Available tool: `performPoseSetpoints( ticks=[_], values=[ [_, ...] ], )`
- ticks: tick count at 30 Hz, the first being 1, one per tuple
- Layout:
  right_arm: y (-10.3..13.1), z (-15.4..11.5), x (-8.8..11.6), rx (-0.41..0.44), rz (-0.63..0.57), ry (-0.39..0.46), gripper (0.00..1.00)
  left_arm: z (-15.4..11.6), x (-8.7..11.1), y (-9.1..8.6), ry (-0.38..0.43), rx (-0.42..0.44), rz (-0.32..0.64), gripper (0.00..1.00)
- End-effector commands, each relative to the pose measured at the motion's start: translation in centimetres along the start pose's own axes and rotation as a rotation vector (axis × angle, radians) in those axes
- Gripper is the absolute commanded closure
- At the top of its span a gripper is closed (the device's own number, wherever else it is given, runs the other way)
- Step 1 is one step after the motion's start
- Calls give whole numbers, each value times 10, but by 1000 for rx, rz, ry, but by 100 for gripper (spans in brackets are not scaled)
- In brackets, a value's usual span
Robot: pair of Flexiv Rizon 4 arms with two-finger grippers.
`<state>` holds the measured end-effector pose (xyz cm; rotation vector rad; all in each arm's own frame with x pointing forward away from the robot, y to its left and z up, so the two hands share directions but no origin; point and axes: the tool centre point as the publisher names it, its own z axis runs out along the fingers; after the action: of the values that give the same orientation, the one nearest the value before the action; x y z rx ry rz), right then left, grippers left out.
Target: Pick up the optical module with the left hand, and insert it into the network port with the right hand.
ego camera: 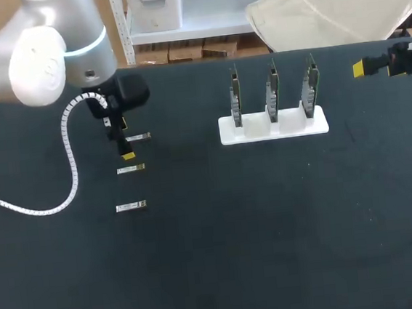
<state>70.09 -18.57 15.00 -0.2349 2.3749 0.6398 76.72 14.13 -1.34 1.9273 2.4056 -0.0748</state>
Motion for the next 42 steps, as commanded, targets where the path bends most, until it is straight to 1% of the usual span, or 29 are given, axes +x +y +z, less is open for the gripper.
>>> performPoseSetpoints(
  ticks=[1, 7, 21, 31, 38, 39, 40, 41, 42],
  values=[
    [1, -1, 0, 6, 1, -1, 0, 1, -5, 2, 4, 11, 5, 0],
    [1, -1, 0, 6, 1, -1, 0, 2, -8, -2, 0, 22, 13, 0],
    [1, -1, 0, 6, 1, -1, 0, 3, -3, 0, 12, 26, 3, 0],
    [1, -1, 0, 6, 1, -1, 0, 5, -4, -2, 7, 34, 3, 0],
    [1, -1, 0, 6, 1, -1, 0, 4, -4, 1, 0, 37, -6, 0],
    [1, -1, 0, 6, 1, -1, 0, 4, -3, 1, -1, 38, -6, 10],
    [1, -1, 0, 6, 1, -1, 0, 5, -3, 1, -3, 39, -6, 49],
    [1, -1, 0, 6, 1, -1, 0, 5, -3, 1, -3, 39, -6, 57],
    [1, -1, 0, 6, 1, -1, 0, 5, -2, 1, -1, 43, -3, 62]
  ],
)
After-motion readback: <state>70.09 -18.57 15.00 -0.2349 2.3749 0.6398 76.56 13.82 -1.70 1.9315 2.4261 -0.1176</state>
